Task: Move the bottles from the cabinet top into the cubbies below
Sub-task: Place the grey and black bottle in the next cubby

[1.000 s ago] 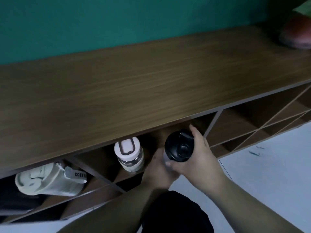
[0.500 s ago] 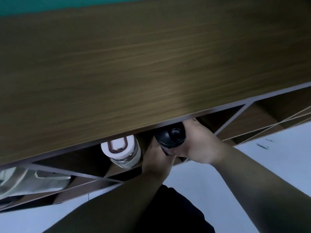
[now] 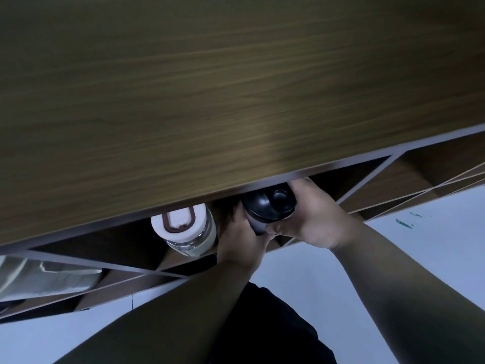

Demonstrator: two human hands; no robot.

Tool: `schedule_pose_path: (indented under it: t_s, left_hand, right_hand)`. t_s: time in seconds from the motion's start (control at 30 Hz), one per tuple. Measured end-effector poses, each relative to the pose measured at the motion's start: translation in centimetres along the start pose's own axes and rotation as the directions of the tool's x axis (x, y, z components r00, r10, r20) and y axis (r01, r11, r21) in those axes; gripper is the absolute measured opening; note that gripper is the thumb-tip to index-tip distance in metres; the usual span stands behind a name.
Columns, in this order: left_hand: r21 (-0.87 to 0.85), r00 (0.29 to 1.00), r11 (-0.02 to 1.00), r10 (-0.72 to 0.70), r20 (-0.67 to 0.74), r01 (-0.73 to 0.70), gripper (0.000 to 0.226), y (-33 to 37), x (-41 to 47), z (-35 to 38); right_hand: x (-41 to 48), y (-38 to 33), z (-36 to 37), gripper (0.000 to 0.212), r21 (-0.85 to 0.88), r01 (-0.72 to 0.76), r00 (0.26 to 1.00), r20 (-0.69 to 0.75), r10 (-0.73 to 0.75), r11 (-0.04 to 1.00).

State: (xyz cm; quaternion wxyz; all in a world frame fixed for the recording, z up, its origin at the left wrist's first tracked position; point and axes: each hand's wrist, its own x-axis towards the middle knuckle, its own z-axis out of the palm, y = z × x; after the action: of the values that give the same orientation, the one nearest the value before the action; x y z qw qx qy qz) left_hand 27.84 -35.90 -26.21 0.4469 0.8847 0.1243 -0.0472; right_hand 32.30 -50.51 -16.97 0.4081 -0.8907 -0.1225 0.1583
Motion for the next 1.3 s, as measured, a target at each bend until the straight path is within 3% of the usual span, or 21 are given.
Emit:
schedule_pose_path:
  t_s: [0.43, 0.7, 0.87, 1.0, 1.3]
  left_hand:
    - [0.002, 0.998, 1.0, 0.004, 0.07, -0.004, 0.072, -0.6, -0.4, -0.7]
    - [-0.002, 0.998, 0.999, 0.035, 0.061, -0.035, 0.072, -0.6, -0.4, -0.7]
    - [-0.043, 0.997, 0.998, 0.042, 0.068, -0.039, 0.073, -0.5, -0.5, -0.9]
    - [-0.048, 0.996, 0.999, 0.021, 0.091, -0.016, 0.075, -0.3, -0.4, -1.0]
    - [-0.046, 0.997, 0.998, 0.041, 0.071, -0.038, 0.075, -0.6, -0.6, -0.9]
  right_hand:
    - [-1.8, 0.6, 1.6, 0.089, 0.101, 0.08, 0.99, -0.127, -0.067, 0.992]
    - [-1.7, 1.0, 1.7, 0.092, 0.108, 0.113, 0.986, -0.134, -0.098, 0.988]
    - [-2.4, 0.9, 2.2, 0.107, 0.257, 0.162, 0.981, -0.147, -0.127, 0.953]
    - [-3.6, 2.3, 3.6, 0.121, 0.372, 0.131, 0.979, -0.195, -0.061, 0.919]
    - [-2.4, 2.6, 4.0, 0.102, 0.358, 0.07, 0.962, -0.272, 0.033, 0.931]
